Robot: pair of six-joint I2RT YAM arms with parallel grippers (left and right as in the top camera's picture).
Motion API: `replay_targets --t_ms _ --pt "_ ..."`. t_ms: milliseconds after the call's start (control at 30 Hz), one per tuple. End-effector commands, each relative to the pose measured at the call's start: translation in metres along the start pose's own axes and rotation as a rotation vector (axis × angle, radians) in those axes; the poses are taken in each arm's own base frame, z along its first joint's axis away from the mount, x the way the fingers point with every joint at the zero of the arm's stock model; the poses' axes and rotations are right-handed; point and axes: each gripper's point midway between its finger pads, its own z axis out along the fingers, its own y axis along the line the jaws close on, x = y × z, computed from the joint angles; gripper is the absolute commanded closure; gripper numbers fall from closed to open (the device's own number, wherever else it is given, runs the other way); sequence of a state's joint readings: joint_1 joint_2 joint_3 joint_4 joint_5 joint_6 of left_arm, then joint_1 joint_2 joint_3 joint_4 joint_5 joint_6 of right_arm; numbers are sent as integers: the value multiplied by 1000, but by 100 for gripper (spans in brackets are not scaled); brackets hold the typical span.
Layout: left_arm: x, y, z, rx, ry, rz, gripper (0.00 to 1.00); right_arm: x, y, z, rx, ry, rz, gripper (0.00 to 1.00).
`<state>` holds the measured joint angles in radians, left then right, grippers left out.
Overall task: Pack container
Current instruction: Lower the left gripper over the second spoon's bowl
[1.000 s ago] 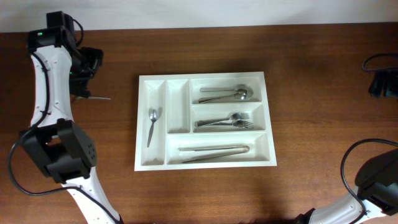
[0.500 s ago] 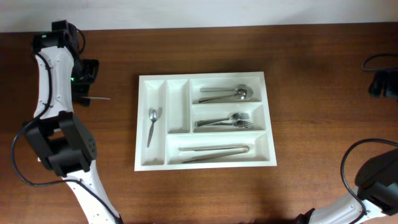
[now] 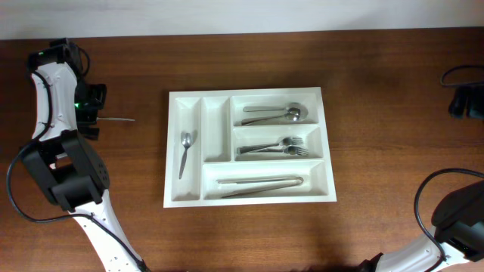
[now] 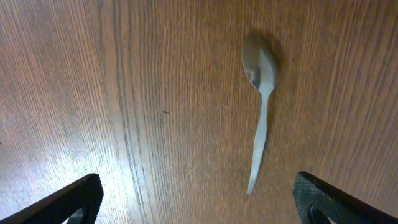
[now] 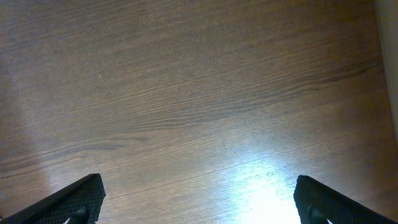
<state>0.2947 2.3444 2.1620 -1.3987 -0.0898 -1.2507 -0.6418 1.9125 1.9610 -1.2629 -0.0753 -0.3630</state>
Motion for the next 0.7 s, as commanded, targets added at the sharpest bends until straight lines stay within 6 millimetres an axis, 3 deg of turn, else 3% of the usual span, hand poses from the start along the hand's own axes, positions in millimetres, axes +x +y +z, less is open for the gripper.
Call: replay_targets --t_ms 0,400,667 --pt "-9 0 3 -14 -42 -17 0 1 -3 -1 5 -1 14 1" --pt "-17 -8 4 14 -84 -22 0 1 -3 -1 4 -1 14 1" --pt "-14 -8 24 -20 -66 -12 0 1 -3 -1 5 -1 14 1"
